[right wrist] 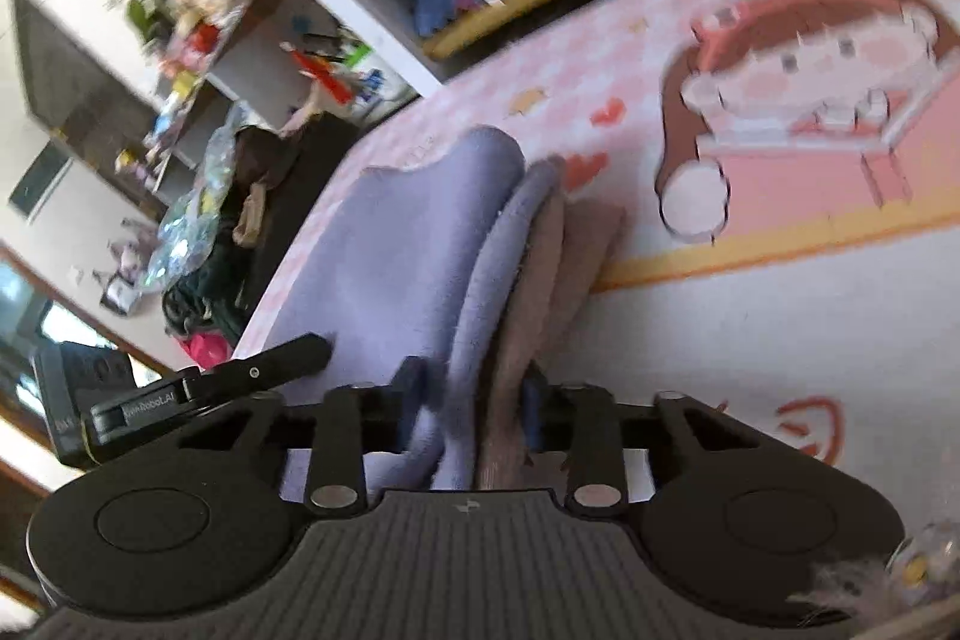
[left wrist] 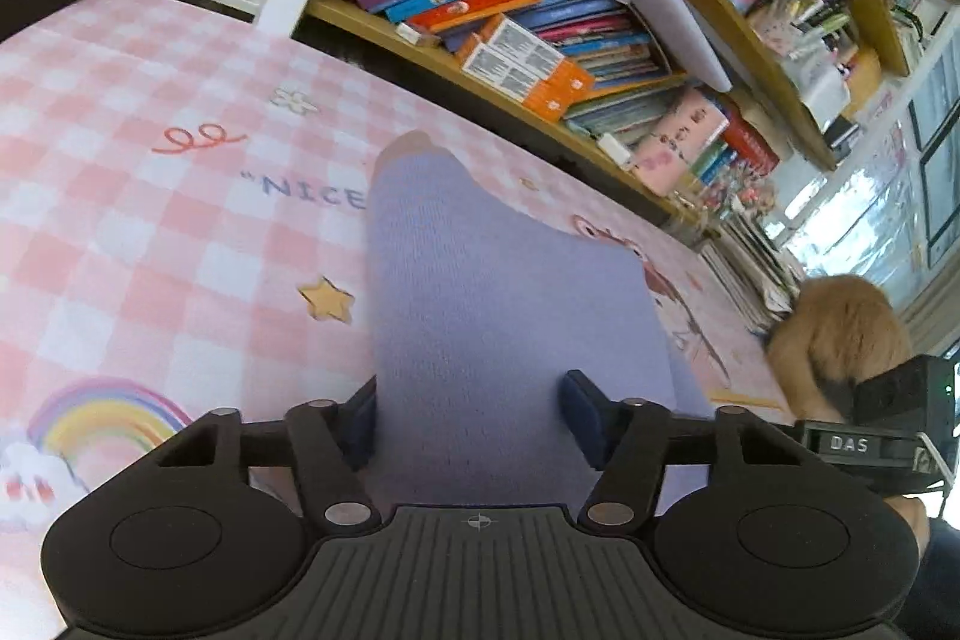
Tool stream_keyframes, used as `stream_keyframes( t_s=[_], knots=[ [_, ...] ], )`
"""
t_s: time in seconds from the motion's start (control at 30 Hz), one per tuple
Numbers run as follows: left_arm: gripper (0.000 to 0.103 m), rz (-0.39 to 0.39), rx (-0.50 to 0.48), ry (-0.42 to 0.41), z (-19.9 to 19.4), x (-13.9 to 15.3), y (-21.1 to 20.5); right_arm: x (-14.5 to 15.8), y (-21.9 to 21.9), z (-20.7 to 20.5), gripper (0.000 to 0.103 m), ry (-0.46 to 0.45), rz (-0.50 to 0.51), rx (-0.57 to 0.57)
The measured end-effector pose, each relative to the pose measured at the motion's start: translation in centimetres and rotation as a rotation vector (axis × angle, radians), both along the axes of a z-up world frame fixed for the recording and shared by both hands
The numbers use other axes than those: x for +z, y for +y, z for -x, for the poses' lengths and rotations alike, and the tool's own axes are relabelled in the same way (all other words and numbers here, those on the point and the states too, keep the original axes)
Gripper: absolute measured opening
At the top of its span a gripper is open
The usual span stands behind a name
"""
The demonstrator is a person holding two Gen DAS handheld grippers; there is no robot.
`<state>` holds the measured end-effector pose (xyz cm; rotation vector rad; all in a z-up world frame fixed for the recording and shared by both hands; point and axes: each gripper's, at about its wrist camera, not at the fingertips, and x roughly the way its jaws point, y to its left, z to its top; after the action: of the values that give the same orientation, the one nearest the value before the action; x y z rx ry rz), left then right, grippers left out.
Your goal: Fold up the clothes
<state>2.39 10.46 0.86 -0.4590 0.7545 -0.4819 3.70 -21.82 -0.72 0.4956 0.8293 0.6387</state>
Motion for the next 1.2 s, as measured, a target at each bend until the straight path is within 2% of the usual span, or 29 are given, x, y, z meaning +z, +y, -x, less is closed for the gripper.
stream_keyframes(
  t_s=[0.13, 0.3, 0.5, 0.7, 0.77, 0.87, 0.93, 1.03, 1.2],
  knots=[
    [0.058, 0.018, -0.104, 0.012, 1.7, 0.2, -3.0, 1.3, -2.8, 2.3, 0.026, -0.066, 0.061, -0.005],
    [0.058, -0.003, -0.181, 0.000, 2.9, 0.1, -6.3, 1.4, -6.0, 5.2, 0.026, -0.047, 0.112, -0.043],
    [0.071, -0.049, -0.184, -0.003, 3.7, 0.4, -6.2, 0.3, -8.5, 5.8, 0.049, 0.017, 0.050, -0.084],
    [0.071, 0.048, -0.174, 0.057, 2.8, -1.1, -5.8, -0.8, -7.7, 4.7, 0.050, 0.075, 0.015, -0.069],
    [0.066, 0.067, -0.171, 0.062, 2.7, -1.4, -6.0, -0.8, -7.1, 4.6, 0.039, 0.064, 0.028, -0.068],
    [0.058, 0.025, -0.166, 0.019, 3.0, -0.7, -6.5, -0.5, -6.6, 4.8, 0.031, 0.019, 0.047, -0.063],
    [0.054, -0.002, -0.164, -0.019, 3.2, -0.1, -6.8, 0.3, -6.3, 4.9, 0.028, -0.033, 0.053, -0.055],
    [0.053, -0.024, -0.160, -0.077, 3.0, 1.2, -6.6, 1.4, -6.1, 4.3, 0.028, -0.092, 0.039, -0.051],
    [0.054, -0.047, -0.148, -0.132, -0.1, 3.3, -6.2, 3.2, -5.2, 1.6, 0.028, -0.163, 0.038, -0.050]
  ],
)
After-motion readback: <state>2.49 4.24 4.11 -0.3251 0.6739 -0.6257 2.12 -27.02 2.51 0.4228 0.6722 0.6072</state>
